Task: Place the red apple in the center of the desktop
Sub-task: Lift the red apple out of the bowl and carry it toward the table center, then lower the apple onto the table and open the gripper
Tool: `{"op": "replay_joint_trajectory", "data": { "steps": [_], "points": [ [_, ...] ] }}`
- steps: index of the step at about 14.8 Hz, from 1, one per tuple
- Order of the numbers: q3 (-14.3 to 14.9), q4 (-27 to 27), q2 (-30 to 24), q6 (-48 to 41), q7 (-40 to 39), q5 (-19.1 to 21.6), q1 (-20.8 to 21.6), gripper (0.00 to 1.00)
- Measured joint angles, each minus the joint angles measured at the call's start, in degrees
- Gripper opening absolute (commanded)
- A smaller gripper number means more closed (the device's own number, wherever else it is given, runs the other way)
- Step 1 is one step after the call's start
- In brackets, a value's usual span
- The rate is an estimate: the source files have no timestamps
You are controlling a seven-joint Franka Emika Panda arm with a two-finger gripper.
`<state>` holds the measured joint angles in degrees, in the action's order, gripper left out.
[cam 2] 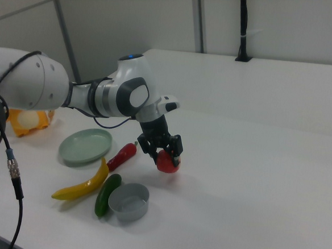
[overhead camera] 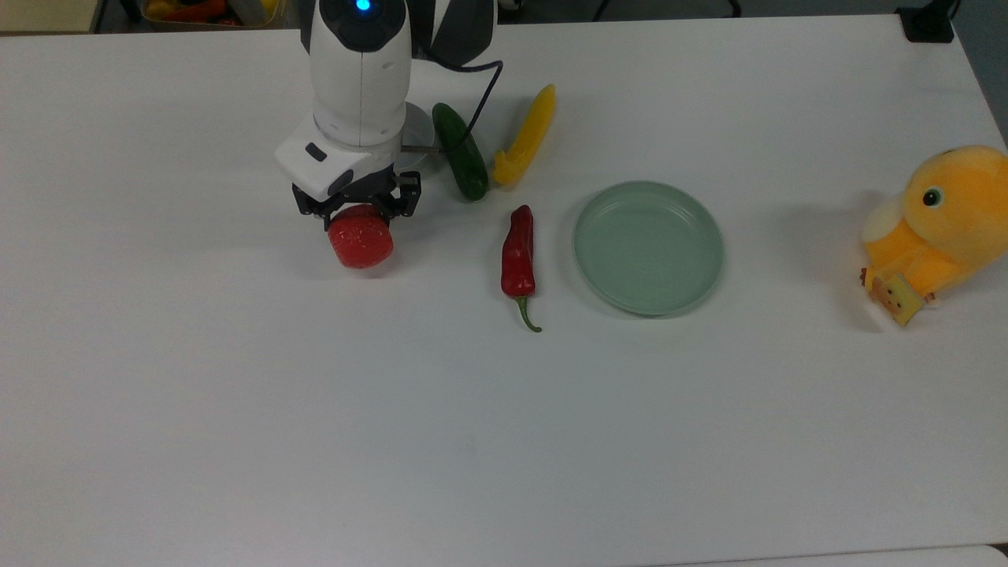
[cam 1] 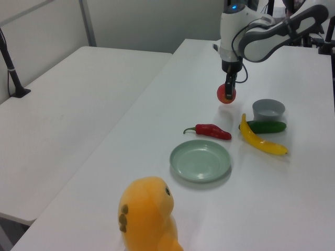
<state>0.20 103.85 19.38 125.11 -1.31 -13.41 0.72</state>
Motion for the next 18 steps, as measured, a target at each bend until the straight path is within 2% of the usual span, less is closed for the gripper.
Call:
{"op": "replay_joint_trajectory", "data": {
  "steps": [1, 2, 3, 4, 5, 18],
  "points": [
    [0.0, -0.7, 0.8, 0.2, 0.9, 0.0, 0.0, 0.49],
    [0.0, -1.6, 1.5, 0.2, 2.2, 0.0, 0.1, 0.59],
    [0.0, -1.8, 1.7, 0.2, 2.6, -0.1, 0.1, 0.78],
    [0.0, -1.8, 2.1, 0.2, 2.8, -0.2, 0.2, 0.92],
    [0.0, -1.8, 2.3, 0.2, 2.8, -0.2, 0.2, 0.98],
    [-0.1, -2.6, 2.6, 0.2, 2.9, -0.3, 0.3, 1.00]
  ]
}}
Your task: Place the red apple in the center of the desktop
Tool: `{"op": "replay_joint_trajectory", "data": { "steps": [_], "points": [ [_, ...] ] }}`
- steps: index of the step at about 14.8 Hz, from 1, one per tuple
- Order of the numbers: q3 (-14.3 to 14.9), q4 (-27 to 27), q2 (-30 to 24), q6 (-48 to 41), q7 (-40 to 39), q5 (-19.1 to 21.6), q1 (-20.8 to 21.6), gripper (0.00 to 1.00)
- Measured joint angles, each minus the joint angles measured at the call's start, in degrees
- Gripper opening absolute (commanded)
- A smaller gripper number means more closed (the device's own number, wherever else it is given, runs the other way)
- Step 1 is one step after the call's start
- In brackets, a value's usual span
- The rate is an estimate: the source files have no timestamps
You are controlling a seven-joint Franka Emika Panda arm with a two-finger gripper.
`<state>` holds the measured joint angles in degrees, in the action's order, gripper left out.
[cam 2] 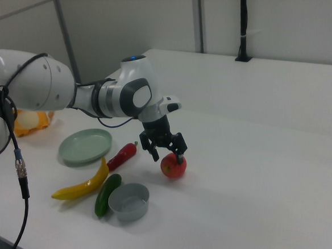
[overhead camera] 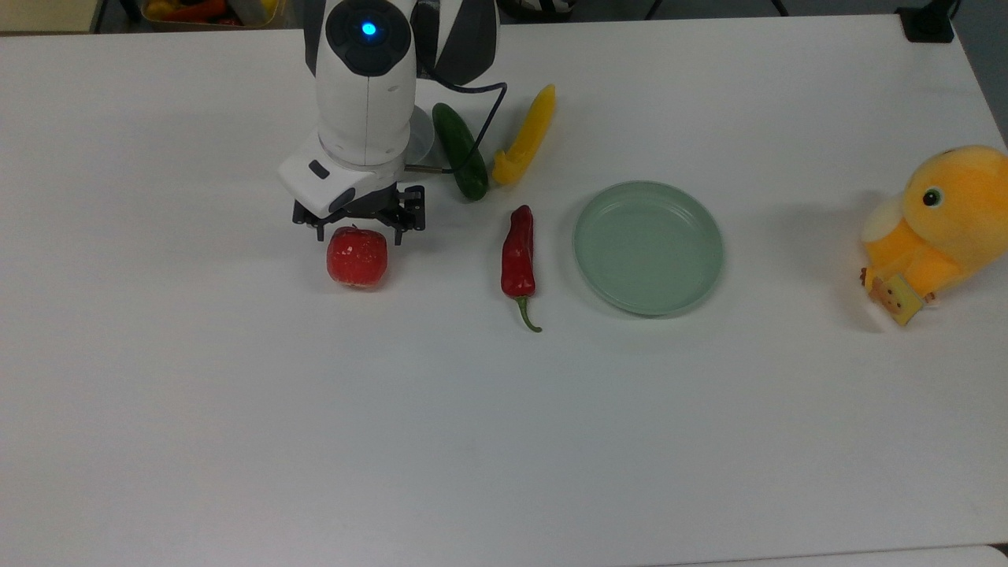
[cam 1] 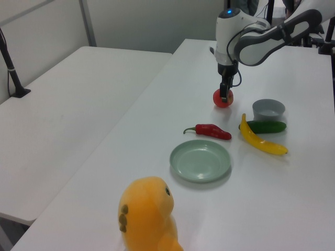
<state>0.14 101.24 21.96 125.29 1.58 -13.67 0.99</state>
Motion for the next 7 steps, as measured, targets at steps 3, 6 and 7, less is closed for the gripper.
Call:
{"op": "replay_joint_trajectory", "data": {
  "steps": [3, 6, 7],
  "points": [
    [0.1, -0.8, -0.9, -0.3, 0.0, 0.0, -0.2, 1.00],
    [0.1, -1.5, -3.7, -4.2, 0.1, 0.0, -0.4, 1.00],
    [0.2, -1.7, -5.0, -5.5, 0.2, 0.1, -0.4, 1.00]
  ]
}}
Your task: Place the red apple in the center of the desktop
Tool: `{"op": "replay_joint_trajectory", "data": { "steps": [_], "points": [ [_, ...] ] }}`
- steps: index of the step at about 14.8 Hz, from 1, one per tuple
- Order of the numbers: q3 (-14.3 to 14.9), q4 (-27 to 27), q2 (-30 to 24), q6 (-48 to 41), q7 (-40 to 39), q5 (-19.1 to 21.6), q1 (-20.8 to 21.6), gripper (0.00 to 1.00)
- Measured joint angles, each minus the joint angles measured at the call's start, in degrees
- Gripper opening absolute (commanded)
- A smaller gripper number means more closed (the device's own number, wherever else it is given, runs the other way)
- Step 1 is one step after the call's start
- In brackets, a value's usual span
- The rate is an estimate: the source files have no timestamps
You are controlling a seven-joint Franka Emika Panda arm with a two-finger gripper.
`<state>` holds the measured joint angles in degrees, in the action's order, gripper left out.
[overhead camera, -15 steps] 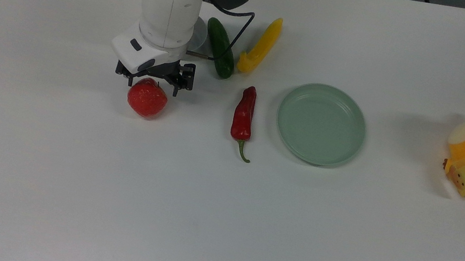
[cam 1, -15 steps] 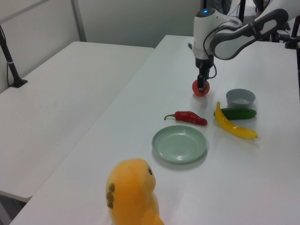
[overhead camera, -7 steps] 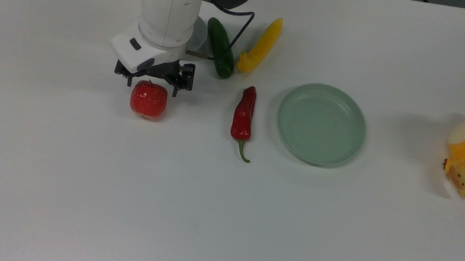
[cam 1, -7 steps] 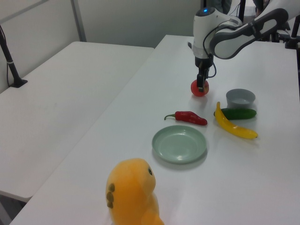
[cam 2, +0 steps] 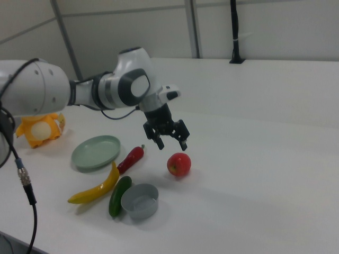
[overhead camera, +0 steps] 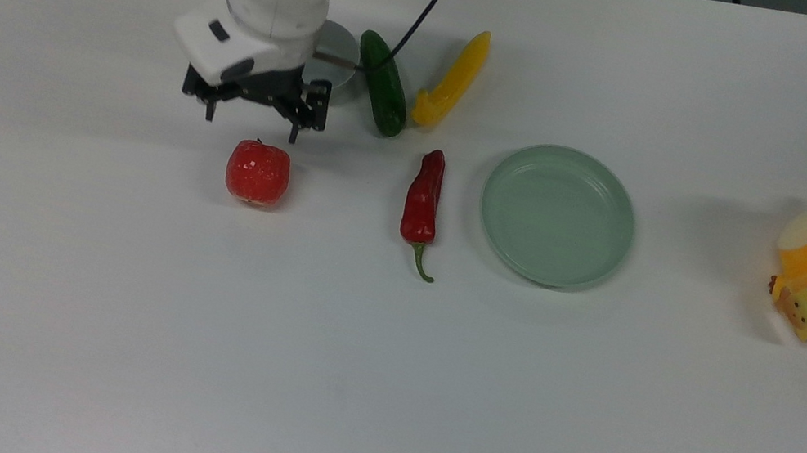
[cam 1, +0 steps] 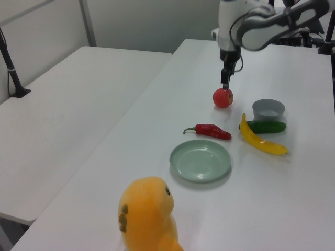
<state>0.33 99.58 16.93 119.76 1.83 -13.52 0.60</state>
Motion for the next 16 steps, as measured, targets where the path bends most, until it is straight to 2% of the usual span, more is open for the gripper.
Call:
{"op": "replay_joint_trajectory", "data": {
  "steps": [3, 6, 8, 10, 13, 16],
  "points": [
    [1.6, -0.1, -4.6, -4.4, 0.4, 3.7, 0.2, 1.00],
    [4.6, -0.1, -10.0, -9.8, 1.0, 11.5, 2.4, 1.00],
    [4.7, 0.0, -11.9, -11.0, 3.3, 13.2, 3.7, 1.00],
    [3.6, 0.7, -13.3, -11.3, 3.7, 13.5, 4.3, 1.00],
    [0.4, 2.8, -14.9, -11.4, 3.9, 13.5, 4.2, 1.00],
    [-0.4, 3.9, -15.3, -11.4, 3.0, 13.5, 4.2, 1.00]
  ]
}}
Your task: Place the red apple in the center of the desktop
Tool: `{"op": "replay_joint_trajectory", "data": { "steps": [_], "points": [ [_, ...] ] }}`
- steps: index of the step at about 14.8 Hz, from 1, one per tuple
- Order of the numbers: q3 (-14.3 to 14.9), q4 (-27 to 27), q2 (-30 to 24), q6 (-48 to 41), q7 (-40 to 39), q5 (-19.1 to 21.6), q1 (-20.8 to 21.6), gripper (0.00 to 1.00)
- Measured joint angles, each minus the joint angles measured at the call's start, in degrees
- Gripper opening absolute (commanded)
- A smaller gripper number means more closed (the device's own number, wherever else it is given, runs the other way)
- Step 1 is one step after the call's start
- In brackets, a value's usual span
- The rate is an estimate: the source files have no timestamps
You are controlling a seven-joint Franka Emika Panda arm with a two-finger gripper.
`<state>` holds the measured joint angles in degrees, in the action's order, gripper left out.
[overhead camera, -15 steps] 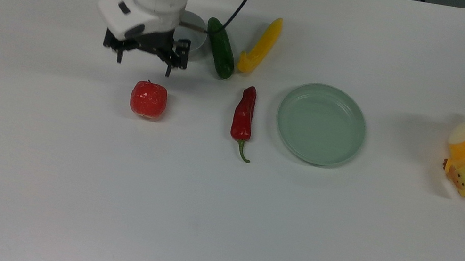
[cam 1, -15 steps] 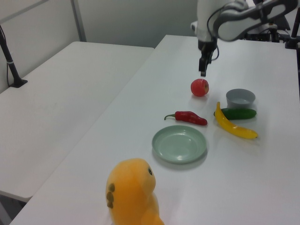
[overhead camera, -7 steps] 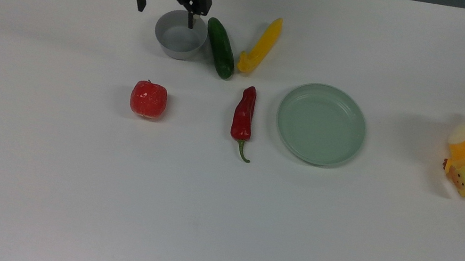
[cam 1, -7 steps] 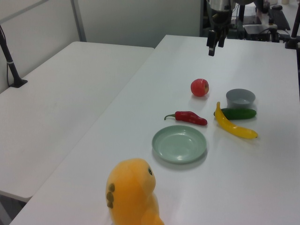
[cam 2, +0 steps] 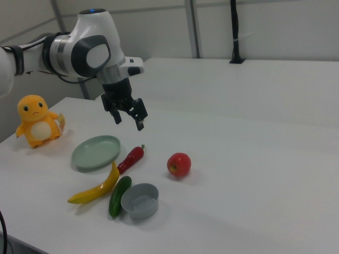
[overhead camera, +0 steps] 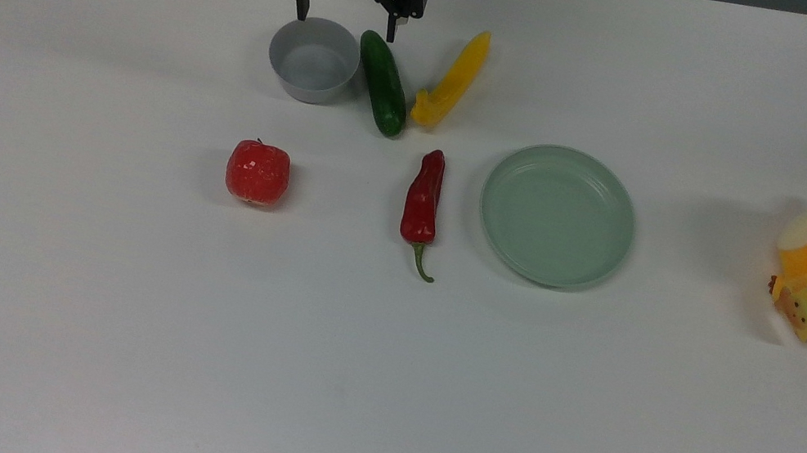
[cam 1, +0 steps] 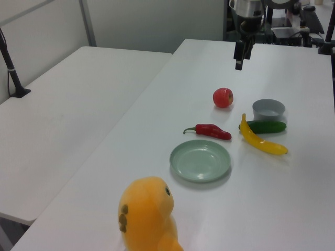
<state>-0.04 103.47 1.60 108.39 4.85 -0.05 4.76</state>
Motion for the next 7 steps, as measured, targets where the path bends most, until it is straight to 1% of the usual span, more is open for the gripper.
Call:
{"op": "replay_joint_trajectory", "data": {
  "steps": [7],
  "points": [
    [0.0, 0.4, 0.0, 0.0, -1.0, 0.0, -0.1, 1.00]
  ]
}}
